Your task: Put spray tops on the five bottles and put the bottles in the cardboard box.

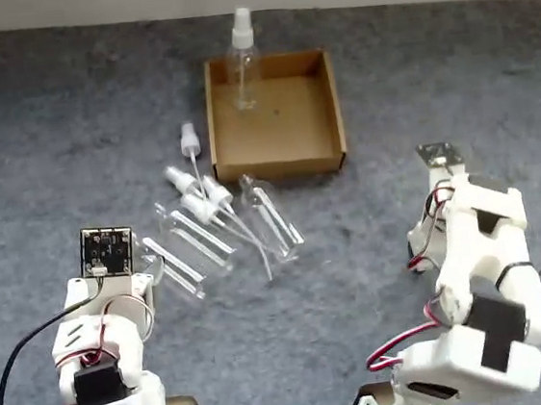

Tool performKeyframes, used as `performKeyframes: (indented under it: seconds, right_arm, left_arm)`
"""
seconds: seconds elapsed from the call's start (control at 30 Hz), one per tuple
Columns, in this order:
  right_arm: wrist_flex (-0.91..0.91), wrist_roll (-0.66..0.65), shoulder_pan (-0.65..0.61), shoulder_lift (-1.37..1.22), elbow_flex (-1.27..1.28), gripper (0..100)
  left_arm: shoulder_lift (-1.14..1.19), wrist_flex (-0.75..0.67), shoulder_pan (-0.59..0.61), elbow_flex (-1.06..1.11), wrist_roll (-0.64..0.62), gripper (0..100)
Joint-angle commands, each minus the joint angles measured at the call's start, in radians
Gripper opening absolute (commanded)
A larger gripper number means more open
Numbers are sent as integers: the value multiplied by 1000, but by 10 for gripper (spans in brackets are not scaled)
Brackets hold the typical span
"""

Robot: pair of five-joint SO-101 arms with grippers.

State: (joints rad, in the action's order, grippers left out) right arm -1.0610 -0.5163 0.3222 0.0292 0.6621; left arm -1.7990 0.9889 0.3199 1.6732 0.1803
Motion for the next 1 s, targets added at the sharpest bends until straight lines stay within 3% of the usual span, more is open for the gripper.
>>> performKeyframes:
  seconds: [0.0, 0.27, 0.5, 0.73, 0.97]
  right_arm:
    - [10, 11, -10, -36, -99, 241]
    - [7, 15, -16, 33, -120, 6]
    - [-82, 9, -84, 222, -116, 5]
    - [-81, 17, -302, 444, 12, 5]
    - [-81, 68, -384, 636, 148, 4]
  left_arm:
    - [10, -14, 8, 21, 11, 245]
    - [10, -14, 8, 21, 11, 245]
    - [16, -8, 7, -70, 49, 245]
    - [47, 180, -33, -372, 112, 193]
    - [515, 209, -50, -765, 103, 190]
